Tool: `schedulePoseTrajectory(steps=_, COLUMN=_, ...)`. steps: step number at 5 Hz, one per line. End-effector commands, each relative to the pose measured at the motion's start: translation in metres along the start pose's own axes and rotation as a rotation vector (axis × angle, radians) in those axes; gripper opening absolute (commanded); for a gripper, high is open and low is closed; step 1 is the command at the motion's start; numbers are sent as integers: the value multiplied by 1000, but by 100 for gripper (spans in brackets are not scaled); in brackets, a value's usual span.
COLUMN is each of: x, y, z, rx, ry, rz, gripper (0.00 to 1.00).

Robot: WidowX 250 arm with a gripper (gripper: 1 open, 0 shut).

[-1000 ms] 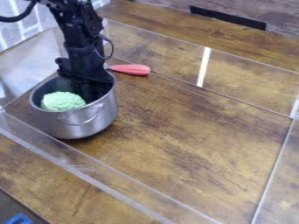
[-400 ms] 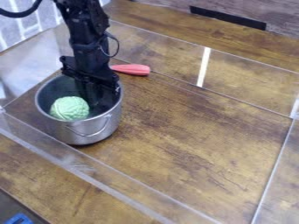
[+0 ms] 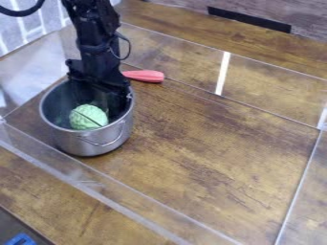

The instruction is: Put the green object in the silver pot

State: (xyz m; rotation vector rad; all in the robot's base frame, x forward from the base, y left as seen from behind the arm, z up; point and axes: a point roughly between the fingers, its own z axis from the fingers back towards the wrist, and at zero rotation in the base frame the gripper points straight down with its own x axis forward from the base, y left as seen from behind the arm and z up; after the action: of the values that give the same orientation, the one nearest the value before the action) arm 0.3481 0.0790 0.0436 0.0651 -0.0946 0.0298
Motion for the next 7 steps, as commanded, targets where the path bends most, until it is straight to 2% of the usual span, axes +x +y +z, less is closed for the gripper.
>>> schedulePoseTrajectory(steps=1, x=14, y=5, z=28, rx=24, ry=-99, rz=-1, gripper=100)
schedulePoseTrajectory(steps=7, x=12, y=20, z=2, rx=40, ry=-89, rz=2, gripper=100)
